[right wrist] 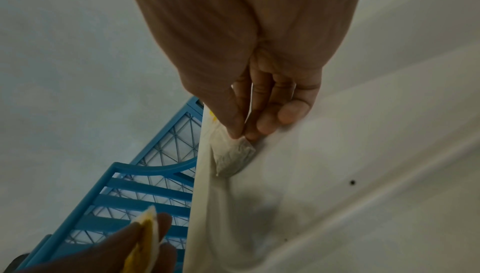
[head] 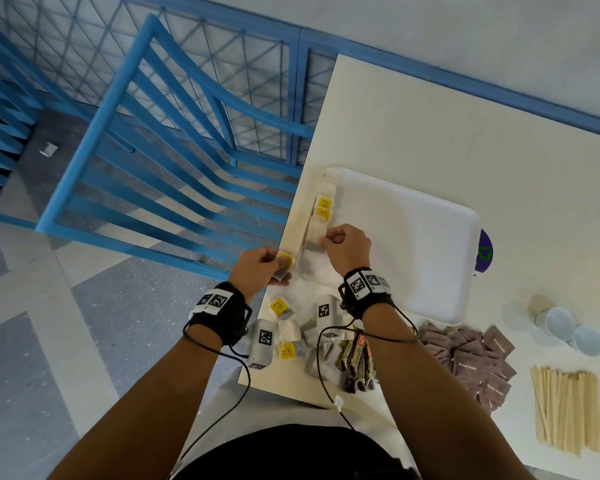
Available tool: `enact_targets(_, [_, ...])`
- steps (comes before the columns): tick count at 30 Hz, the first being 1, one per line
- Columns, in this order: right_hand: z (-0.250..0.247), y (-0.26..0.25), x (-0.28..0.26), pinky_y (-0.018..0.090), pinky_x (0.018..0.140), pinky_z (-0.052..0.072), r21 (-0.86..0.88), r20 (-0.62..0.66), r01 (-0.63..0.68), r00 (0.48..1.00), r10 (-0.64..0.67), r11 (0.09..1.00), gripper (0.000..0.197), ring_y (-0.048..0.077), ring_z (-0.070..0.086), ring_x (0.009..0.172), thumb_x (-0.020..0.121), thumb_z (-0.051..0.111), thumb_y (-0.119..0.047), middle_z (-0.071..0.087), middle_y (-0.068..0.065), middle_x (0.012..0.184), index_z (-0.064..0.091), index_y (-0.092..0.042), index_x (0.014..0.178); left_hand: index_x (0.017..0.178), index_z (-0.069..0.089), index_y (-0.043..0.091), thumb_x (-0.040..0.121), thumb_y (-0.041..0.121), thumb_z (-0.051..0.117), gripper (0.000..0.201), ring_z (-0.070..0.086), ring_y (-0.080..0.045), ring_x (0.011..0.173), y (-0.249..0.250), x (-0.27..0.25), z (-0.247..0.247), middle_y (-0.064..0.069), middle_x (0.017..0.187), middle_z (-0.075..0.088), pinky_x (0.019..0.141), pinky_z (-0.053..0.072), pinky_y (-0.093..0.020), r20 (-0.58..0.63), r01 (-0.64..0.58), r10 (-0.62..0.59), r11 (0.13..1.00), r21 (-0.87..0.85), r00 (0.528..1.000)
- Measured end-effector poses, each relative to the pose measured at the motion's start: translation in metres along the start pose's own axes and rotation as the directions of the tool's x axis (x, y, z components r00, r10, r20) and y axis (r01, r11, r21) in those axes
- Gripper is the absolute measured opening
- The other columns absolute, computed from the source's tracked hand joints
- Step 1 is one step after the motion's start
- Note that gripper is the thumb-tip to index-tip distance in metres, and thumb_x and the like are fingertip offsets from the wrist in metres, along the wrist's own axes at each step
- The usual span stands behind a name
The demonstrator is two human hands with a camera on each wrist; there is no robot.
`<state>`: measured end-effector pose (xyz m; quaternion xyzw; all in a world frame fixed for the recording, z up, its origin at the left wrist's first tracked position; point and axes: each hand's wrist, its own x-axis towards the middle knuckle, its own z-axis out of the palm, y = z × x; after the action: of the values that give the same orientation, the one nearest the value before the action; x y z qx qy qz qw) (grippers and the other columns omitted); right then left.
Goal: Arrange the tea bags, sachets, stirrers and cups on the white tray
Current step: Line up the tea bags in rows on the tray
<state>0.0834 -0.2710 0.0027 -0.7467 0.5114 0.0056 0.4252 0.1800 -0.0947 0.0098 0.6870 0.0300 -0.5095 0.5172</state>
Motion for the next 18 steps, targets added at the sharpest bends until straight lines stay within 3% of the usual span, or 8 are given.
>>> enact_targets(2, [0.0, 0.001, -0.001, 0.003, 0.062, 0.034, 0.007, -0.004, -0.012, 1.0, 0.012, 1.0, 0.013, 0.007, 0.057, 0.076, 0.085, 0.075, -0.024, 0.065, -0.01, 0.076, 0.071, -0.015, 0.094, 0.107, 0.065, -0.005, 0.097, 0.0, 0.063, 0.011, 0.072, -0.025, 0.07, 0.0, 0.001, 0.001, -0.02, 0.083, 0.069, 0.067, 0.063, -0.031, -0.003, 0.004, -0.004, 1.0, -0.006, 1.0])
enact_targets(6, [-0.005, 0.001, -0.008, -0.002, 0.06, 0.035, 0.058, -0.064, -0.01, 0.998, 0.014, 0.998, 0.013, 0.004, 0.056, 0.074, 0.09, 0.07, -0.027, 0.066, -0.008, 0.081, 0.067, -0.017, 0.098, 0.104, 0.063, -0.004, 0.097, -0.011, 0.054, 0.014, 0.072, -0.024, 0.073, 0.003, 0.0, 0.002, -0.019, 0.085, 0.068, 0.069, 0.063, -0.03, 0.019, -0.024, 0.024, 1.0, 0.001, 1.0])
enact_targets(8, [-0.005, -0.001, -0.016, -0.002, 0.06, 0.036, 0.091, -0.074, 0.04, 0.997, -0.033, 0.995, 0.011, 0.003, 0.058, 0.074, 0.091, 0.068, -0.026, 0.065, -0.011, 0.082, 0.067, -0.019, 0.098, 0.105, 0.063, -0.003, 0.097, -0.013, 0.053, 0.017, 0.074, -0.024, 0.073, 0.004, -0.001, 0.002, -0.019, 0.085, 0.069, 0.072, 0.064, -0.031, 0.027, -0.04, 0.04, 0.999, -0.015, 0.999])
enact_targets(13, [0.01, -0.012, -0.038, 0.008, 0.069, 0.046, 0.108, 0.181, 0.232, 0.952, -0.248, 0.967, 0.014, 0.001, 0.063, 0.081, 0.089, 0.072, -0.034, 0.07, -0.011, 0.089, 0.072, -0.021, 0.096, 0.114, 0.061, -0.003, 0.096, -0.009, 0.06, 0.019, 0.076, -0.026, 0.078, 0.005, -0.001, 0.005, -0.021, 0.093, 0.072, 0.077, 0.064, -0.035, 0.037, -0.063, 0.065, 0.996, -0.068, 0.997])
enact_targets(18, [0.013, -0.014, -0.039, 0.004, 0.066, 0.043, 0.124, 0.122, 0.262, 0.953, -0.276, 0.957, 0.004, -0.001, 0.06, 0.077, 0.091, 0.07, -0.019, 0.069, -0.011, 0.087, 0.07, -0.016, 0.092, 0.107, 0.063, -0.004, 0.096, 0.002, 0.065, 0.013, 0.076, -0.029, 0.082, 0.003, -0.004, 0.009, -0.019, 0.091, 0.073, 0.077, 0.064, -0.034, 0.051, -0.047, 0.052, 0.995, -0.093, 0.997])
